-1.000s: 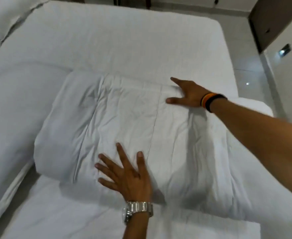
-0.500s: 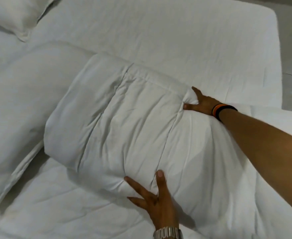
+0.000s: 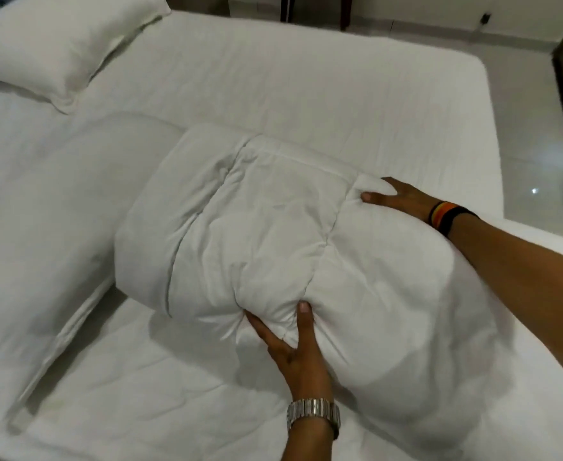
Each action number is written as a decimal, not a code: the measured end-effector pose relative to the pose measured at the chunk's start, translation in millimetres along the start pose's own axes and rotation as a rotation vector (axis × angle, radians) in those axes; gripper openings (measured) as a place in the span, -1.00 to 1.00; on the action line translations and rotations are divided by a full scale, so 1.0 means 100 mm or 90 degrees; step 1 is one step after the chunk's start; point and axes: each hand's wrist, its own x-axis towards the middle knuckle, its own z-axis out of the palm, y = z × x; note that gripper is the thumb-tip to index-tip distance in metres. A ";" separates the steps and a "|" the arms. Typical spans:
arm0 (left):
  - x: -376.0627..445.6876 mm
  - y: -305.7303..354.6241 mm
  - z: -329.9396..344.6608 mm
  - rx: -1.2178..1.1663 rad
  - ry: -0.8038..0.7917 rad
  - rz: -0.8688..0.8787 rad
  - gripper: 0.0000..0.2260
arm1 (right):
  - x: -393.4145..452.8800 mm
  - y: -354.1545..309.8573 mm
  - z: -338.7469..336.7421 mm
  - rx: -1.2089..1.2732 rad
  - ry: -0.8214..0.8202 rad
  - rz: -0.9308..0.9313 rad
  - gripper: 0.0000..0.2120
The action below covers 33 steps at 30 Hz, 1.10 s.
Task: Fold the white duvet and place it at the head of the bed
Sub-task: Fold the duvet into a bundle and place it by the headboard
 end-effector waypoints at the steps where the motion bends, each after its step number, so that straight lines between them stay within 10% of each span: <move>1: -0.02 0.10 -0.04 -0.012 -0.009 0.013 -0.05 | -0.17 -0.12 -0.03 0.010 0.024 0.009 -0.06; 20: 1.66 4.23 -2.28 0.147 -0.405 0.381 -0.18 | -1.81 -3.30 1.67 0.325 0.398 -0.100 -0.12; 25: 2.38 5.30 -3.24 0.203 -0.410 0.428 -0.25 | -1.60 -4.48 2.70 0.393 0.410 -0.147 -0.30; 33: 3.56 6.48 -4.71 0.301 -0.322 0.454 -0.23 | -0.75 -5.91 4.17 0.480 0.376 -0.156 0.06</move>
